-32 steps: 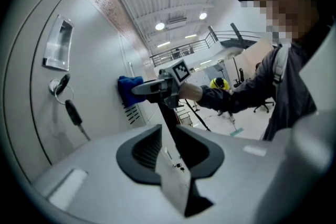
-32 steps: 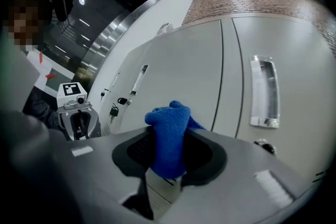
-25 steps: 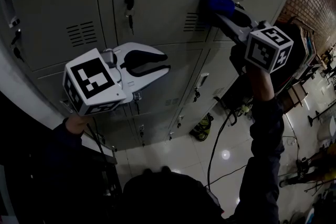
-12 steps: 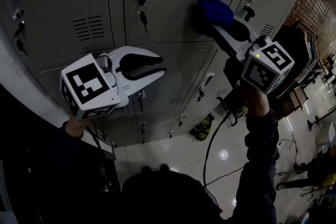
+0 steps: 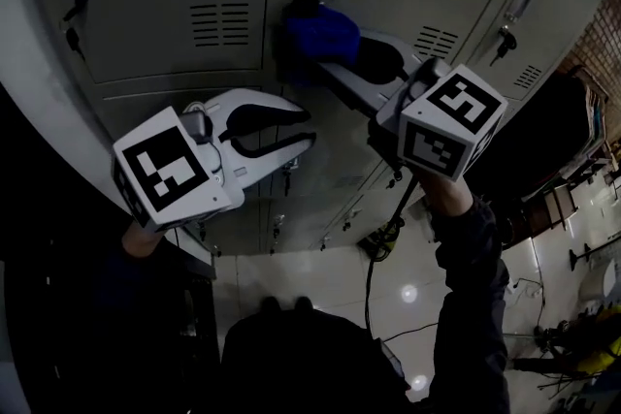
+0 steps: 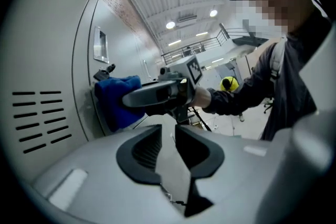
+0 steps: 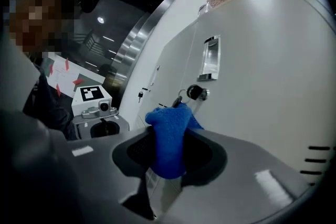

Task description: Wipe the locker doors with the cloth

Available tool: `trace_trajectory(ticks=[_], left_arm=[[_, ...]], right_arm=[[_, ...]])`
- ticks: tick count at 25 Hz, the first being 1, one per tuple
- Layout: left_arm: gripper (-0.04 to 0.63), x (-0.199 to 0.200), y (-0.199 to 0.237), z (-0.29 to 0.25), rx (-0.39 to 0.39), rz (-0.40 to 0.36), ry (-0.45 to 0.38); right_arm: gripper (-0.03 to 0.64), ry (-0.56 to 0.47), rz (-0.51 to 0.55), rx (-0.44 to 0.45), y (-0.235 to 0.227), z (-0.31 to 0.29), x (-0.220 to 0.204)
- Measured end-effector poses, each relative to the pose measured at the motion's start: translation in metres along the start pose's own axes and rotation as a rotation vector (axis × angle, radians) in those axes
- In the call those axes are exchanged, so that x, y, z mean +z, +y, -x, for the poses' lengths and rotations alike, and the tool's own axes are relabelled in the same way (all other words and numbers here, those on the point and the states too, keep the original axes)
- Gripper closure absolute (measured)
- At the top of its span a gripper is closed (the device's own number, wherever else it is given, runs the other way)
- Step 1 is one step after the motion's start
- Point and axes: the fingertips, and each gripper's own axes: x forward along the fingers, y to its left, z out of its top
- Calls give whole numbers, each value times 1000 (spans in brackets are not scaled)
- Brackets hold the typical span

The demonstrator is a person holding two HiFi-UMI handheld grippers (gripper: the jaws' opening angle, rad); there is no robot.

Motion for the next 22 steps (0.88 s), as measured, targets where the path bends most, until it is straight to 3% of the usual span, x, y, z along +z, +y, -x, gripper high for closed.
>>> trace_trajectory(ticks=[9, 22], left_arm=[[538, -2, -5, 10, 17, -18, 1], [540, 13, -11, -38, -91, -44, -38]], right_arm=[[494, 18, -25, 8, -11, -10, 7], [494, 50, -51, -181, -72, 70, -17]])
